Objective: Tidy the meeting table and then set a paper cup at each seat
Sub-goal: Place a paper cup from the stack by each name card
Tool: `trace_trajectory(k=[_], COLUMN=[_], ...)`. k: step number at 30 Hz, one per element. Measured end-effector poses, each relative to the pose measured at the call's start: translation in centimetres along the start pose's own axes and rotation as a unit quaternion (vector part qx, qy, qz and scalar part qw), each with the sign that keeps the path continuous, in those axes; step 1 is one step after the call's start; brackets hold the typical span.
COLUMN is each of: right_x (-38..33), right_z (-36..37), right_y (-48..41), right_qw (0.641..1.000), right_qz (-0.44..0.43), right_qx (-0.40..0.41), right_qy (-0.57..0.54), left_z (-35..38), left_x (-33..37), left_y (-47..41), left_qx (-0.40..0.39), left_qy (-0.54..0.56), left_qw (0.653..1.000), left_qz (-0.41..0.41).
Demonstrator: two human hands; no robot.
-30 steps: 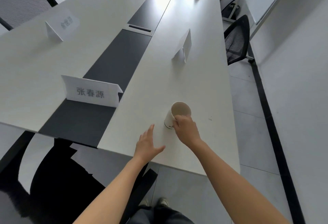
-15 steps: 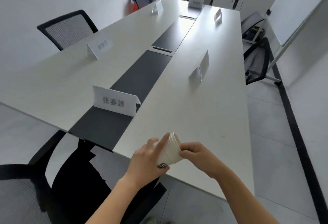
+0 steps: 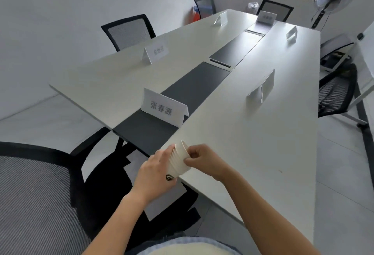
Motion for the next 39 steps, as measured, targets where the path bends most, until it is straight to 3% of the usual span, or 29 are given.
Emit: trace_trajectory(k=[4,10,13,17,22,31,34,39], right_x=[-0.8,-0.7,-1.1,-0.6,3.0,6.6,6.1,3.4], right_z=[1.7,2.3,0.4,-2.6,-3.0,-1.8,-1.9,-0.4], right_y=[-1.2,-2.3,-3.3,-5.2,-7.5,-8.4,-8.0,-5.0], right_qw=[0.995,0.963,0.943,0.957,0.956,0.956,0.940,0.928], right_qz=[-0.073,-0.075,-0.071,-0.063,-0.015,0.002,0.012,-0.106], right_qx=[0.061,0.062,0.119,0.252,0.282,0.203,0.221,0.258], right_qy=[-0.028,-0.253,-0.303,-0.125,0.073,0.214,0.261,0.247], left_z=[-1.1,-1.7,-1.5,-1.5,-1.5,-1.4,-1.3,-1.2], left_x=[-1.0,-1.8,-3.1,-4.7,-6.1,-6.3,-5.9,-4.6], left_y=[0.4,0.7,1.4,2.5,3.6,4.1,3.8,2.3], left_qx=[0.014,0.007,-0.003,0.028,0.057,0.063,0.058,0.064], left_qy=[0.029,0.063,0.072,0.112,0.119,0.115,0.119,0.117], left_qw=[0.998,0.990,0.983,0.965,0.948,0.944,0.949,0.965], left_qz=[-0.056,-0.123,-0.168,-0.236,-0.289,-0.301,-0.285,-0.225])
Point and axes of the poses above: each hand's wrist, its own y-axis away from the middle knuckle, its own z-axis out of the palm, x = y × z, the point moved 1 cm from there along -y, towards the middle knuckle, and after that the axes turned 13 degrees about -y, right-handed, at the moved point
